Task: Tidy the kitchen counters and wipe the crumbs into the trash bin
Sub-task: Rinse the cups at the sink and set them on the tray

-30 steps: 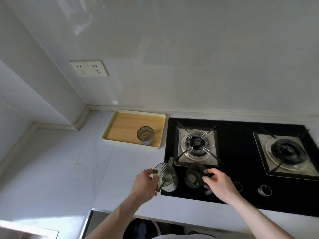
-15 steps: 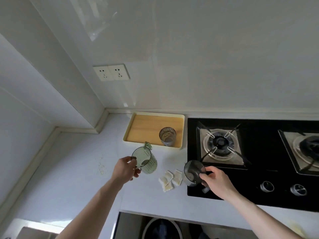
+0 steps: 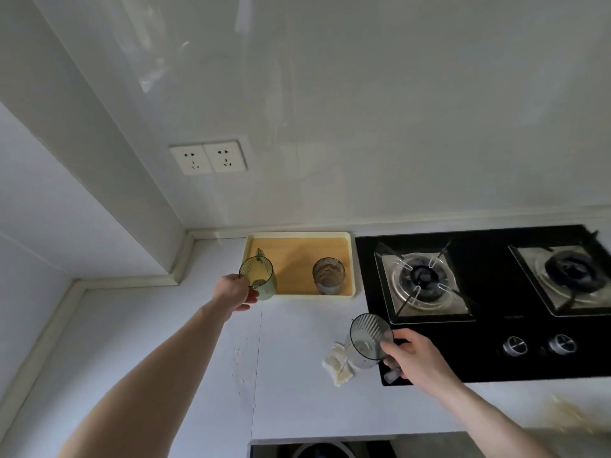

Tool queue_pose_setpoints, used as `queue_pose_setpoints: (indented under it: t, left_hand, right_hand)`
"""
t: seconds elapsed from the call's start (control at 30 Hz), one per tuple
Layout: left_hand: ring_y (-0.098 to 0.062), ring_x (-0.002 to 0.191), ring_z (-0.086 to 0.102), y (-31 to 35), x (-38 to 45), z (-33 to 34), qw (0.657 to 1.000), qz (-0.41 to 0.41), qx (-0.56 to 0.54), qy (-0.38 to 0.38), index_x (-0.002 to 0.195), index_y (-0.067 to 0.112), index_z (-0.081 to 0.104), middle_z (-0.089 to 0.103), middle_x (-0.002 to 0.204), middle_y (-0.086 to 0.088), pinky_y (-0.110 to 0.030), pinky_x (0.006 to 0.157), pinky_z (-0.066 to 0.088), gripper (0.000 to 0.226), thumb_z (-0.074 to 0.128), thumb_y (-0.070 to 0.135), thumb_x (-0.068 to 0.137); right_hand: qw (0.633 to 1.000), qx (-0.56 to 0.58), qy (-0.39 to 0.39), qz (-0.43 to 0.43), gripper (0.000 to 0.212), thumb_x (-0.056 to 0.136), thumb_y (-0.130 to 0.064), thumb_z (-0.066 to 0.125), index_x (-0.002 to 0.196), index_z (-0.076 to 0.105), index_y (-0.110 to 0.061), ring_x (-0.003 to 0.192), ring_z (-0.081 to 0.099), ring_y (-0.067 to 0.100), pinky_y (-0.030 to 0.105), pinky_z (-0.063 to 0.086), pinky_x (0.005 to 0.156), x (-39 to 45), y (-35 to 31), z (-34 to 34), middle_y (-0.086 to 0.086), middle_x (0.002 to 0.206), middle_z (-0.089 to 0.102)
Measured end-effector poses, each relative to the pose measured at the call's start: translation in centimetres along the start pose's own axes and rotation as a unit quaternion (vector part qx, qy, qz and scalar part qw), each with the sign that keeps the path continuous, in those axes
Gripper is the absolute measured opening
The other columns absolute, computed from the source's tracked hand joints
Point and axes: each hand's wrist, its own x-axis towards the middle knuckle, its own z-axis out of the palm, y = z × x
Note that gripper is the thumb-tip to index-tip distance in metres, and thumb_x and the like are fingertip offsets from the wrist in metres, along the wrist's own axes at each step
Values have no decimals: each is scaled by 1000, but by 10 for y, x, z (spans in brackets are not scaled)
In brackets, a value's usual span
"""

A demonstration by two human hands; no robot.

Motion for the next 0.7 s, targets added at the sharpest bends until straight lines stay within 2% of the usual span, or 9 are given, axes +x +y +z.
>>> queue_pose_setpoints:
  t: [0.13, 0.23, 0.37, 0.53, 0.63, 0.7]
  left_hand:
    - [-20, 68, 73, 10, 26, 4, 999, -25, -32, -18, 107, 6, 65, 77, 81, -7, -30, 61, 57, 24, 44, 14, 100]
    - [-19, 68, 74, 15, 43, 5, 998, -39, -38, -21, 108, 7, 64, 78, 79, -7, -30, 59, 57, 23, 43, 13, 100]
    - [-19, 68, 74, 18, 61, 4, 998, -53, -33, -23, 110, 7, 62, 77, 82, -8, -29, 55, 56, 23, 41, 14, 103]
    - [-17, 61, 72, 13, 79, 1, 998, -52, -19, -9, 112, 4, 63, 76, 79, -7, -26, 46, 52, 28, 40, 16, 103]
    - [-17, 62, 72, 13, 79, -2, 999, -36, 0, -11, 120, 6, 62, 77, 81, -7, -27, 49, 56, 30, 40, 16, 102]
    - [-18, 65, 72, 11, 76, -4, 1000, -21, 2, -12, 134, 10, 54, 78, 85, -7, -28, 51, 58, 35, 44, 18, 101]
  right_hand:
    - [1000, -2, -8, 1, 25, 92, -39, 68, 112, 64, -25, 73, 74, 11, 29, 55, 74, 3, -15, 13, -1, 79, 77]
    - [1000, -8, -17, 4, 26, 92, -39, 68, 113, 64, -25, 74, 74, 12, 35, 56, 81, 13, -25, 22, -1, 79, 78]
    - [1000, -10, -20, 0, 26, 93, -37, 67, 116, 61, -26, 78, 74, 10, 31, 57, 80, 28, -41, 39, -2, 82, 78]
    - [1000, 0, -20, -10, 24, 91, -42, 68, 112, 61, -31, 79, 74, 11, 35, 58, 85, 52, -69, 63, -2, 82, 78]
    - [1000, 25, -12, -5, 16, 90, -40, 68, 103, 62, -34, 77, 73, 14, 32, 58, 77, 71, -91, 80, 2, 83, 76]
    - [999, 38, -14, 0, 19, 88, -39, 70, 101, 68, -26, 69, 70, 16, 32, 56, 66, 90, -103, 92, 5, 79, 76]
